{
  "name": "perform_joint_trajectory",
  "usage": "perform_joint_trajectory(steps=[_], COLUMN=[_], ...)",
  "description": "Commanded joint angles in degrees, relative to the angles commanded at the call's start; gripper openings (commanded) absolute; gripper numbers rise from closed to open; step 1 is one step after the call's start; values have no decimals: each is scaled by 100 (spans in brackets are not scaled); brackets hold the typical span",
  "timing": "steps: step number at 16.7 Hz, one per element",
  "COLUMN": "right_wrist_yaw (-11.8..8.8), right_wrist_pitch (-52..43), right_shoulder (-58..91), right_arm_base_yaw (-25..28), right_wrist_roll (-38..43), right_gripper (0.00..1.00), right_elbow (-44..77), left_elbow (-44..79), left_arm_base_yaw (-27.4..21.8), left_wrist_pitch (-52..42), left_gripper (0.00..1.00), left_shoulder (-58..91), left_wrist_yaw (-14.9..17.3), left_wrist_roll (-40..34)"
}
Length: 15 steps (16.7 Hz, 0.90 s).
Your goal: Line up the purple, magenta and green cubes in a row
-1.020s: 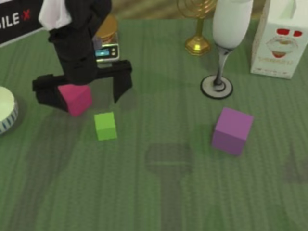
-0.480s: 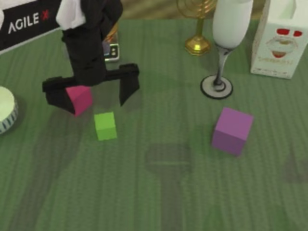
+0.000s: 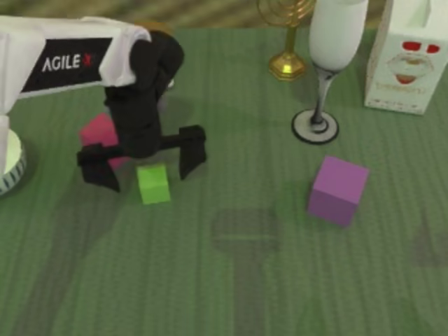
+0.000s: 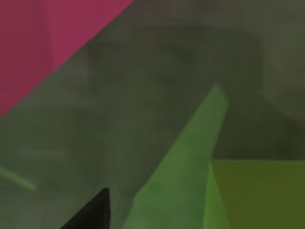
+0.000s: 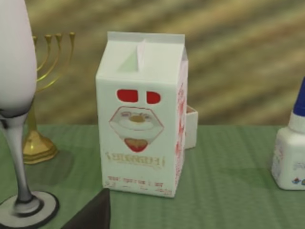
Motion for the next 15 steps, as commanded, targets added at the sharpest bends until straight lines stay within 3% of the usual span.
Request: perform_joint_trajectory(steps=[6,15], right_wrist_yaw=[0,0], right_wrist_pitch=[0,0], right_shoulder=[0,0], right_arm_base_yaw=[0,0], right_wrist_roll=[0,0], right_gripper=[100,100], right_elbow=[0,0], left_elbow=[-226,-226], left_arm_base_yaw=[-5,-5], left_wrist_pitch=[326,326], left_gripper=[100,32], left_shoulder=[152,152], left_wrist_yaw=[1,1], left_wrist_roll=[-4,-4])
